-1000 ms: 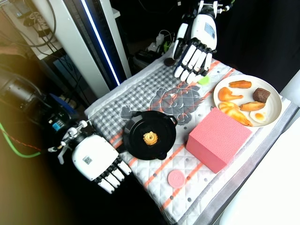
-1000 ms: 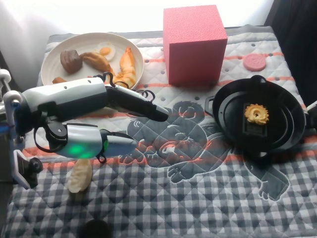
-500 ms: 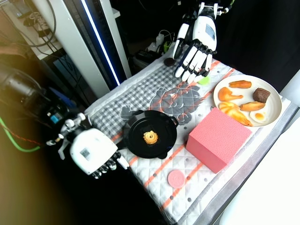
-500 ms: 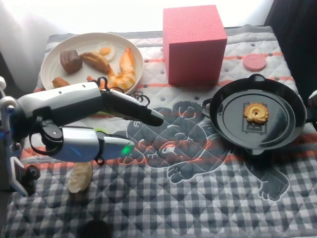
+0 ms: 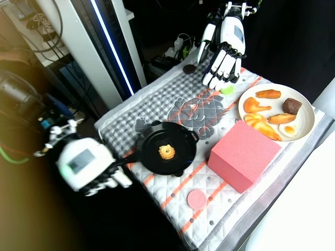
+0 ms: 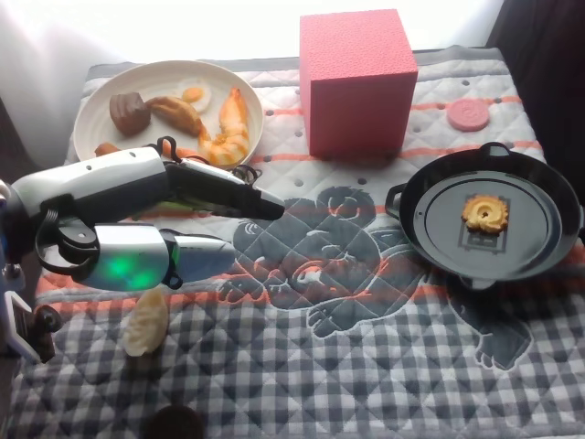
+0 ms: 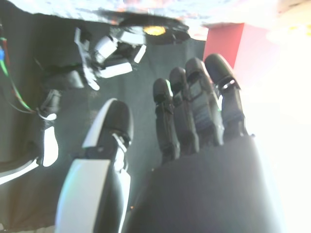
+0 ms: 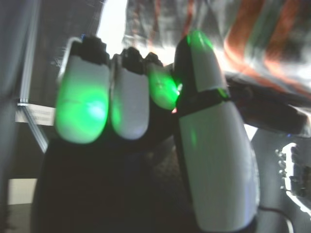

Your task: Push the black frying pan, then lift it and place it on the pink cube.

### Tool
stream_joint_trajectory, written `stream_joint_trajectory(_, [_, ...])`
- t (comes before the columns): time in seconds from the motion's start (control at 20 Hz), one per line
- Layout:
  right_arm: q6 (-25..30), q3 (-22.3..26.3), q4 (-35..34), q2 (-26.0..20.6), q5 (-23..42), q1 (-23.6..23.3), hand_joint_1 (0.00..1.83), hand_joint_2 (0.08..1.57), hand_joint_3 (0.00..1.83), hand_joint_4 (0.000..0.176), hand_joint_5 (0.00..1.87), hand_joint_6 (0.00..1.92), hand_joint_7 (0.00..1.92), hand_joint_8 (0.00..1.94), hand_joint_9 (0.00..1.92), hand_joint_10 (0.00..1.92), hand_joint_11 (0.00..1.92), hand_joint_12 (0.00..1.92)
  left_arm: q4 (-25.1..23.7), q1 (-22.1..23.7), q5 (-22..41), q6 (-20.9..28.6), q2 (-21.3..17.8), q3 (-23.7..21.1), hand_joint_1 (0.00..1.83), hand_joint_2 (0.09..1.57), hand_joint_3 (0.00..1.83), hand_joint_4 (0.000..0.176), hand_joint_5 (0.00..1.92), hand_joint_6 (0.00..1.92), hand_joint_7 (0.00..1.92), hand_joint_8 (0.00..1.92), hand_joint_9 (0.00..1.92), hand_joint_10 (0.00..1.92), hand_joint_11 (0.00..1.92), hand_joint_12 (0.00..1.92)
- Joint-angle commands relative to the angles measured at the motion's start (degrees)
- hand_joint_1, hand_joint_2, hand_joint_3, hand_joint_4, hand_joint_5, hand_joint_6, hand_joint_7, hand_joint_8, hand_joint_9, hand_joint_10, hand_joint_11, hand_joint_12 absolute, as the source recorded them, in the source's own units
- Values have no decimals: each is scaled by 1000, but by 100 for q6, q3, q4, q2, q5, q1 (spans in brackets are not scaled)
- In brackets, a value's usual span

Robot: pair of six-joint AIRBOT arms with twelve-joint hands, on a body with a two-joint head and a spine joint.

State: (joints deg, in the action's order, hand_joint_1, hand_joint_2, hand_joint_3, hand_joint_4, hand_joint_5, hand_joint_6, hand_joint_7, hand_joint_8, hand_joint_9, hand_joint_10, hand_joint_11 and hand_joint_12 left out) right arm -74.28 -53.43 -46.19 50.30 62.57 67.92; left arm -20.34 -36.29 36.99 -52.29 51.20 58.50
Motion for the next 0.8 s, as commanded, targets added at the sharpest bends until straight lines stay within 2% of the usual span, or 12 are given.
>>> stream_joint_trajectory(0.0, [98,13,274,-36,923,-57,1343,1390,15,0,1153,1921,1475,1941,1615,1921,1641,1921,185,0,688,5,-52,-29,717,1349,0,0,559,5,499,1,440,9,0,1075])
stream_joint_trajectory(0.2, [269,20,424,-36,1076,-57,1361,1371,3,0,1216,1921,1526,1941,1659,1921,1680,1921,299,-71,759,-61,-68,-40,722,1345,0,0,567,7,497,2,445,10,0,1076])
stream_joint_trajectory(0.3, [449,72,545,-36,1311,-55,1361,1373,2,0,1240,1921,1524,1941,1650,1921,1671,1921,332,-95,779,-68,-80,-45,780,1321,0,0,579,10,511,6,460,16,0,1117])
stream_joint_trajectory(0.5, [1206,144,799,-40,2084,130,1358,1345,0,0,1223,1921,1488,1941,1636,1921,1663,1921,446,-153,843,-130,-81,-52,761,1327,0,0,581,8,519,5,463,16,0,1133])
stream_joint_trajectory(0.55, [1256,180,802,-58,2231,181,1357,1347,0,0,1213,1921,1488,1941,1636,1921,1669,1921,468,-168,860,-135,-82,-52,774,1318,0,0,599,13,538,9,483,24,0,1176])
stream_joint_trajectory(0.75, [1261,369,973,-222,2651,243,1295,1369,7,0,1187,1921,1532,1941,1704,1921,1733,1921,534,-211,903,-161,-103,-64,715,1336,3,0,566,1,500,1,449,8,0,1098])
